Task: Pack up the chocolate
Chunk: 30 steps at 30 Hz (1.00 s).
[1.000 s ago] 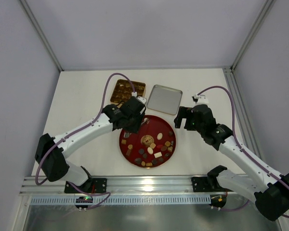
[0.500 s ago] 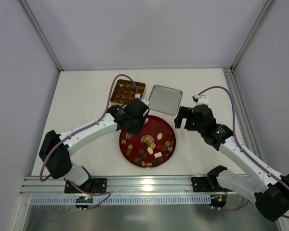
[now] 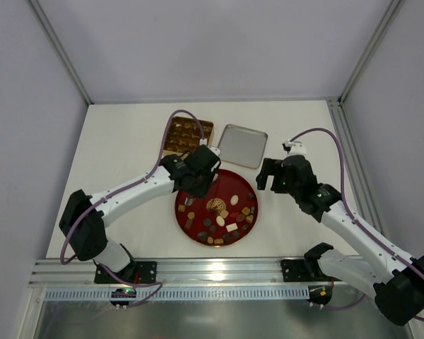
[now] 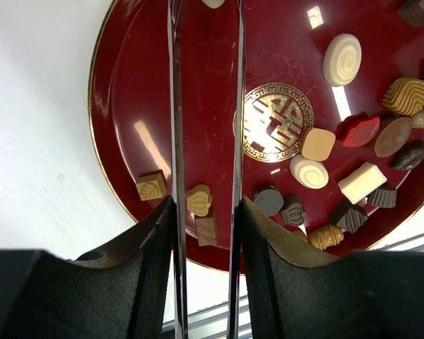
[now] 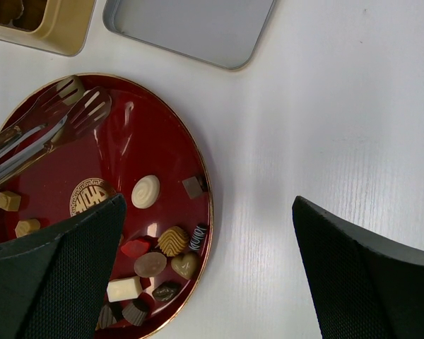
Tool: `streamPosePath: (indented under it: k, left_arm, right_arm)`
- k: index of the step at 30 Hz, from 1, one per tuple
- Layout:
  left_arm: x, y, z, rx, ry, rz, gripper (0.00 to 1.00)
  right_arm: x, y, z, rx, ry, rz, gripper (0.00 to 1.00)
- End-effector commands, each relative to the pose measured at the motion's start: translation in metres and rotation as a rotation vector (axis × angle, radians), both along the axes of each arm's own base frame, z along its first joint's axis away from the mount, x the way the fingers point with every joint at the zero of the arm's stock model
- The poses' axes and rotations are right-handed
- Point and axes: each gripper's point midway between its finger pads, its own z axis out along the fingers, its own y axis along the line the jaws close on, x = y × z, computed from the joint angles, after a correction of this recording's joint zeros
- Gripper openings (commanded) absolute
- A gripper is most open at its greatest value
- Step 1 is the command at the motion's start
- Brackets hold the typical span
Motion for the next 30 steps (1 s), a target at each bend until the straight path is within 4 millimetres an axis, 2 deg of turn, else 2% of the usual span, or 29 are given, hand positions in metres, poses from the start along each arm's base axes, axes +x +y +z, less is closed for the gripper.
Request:
streamPosePath:
  k: [1,17,30]
  left_arm:
    - [0.010,-0.009,0.008,-0.024,-0.049,0.001,0.40]
    - [0.010,-0.010,0.008,-0.021,-0.050,-0.006,0.32]
    - [0.006,-0.004,0.034,-0.053,-0.083,-0.004,0.29]
  right_arm:
    - [0.005,0.000,0.012,0.025,-0.050,-0.010,1.00]
    - [0.004,-0.001,0.011,0.025,-0.050,-0.012,1.00]
    - [0.004,0.000,0.008,0.029,-0.042,-0.011,1.00]
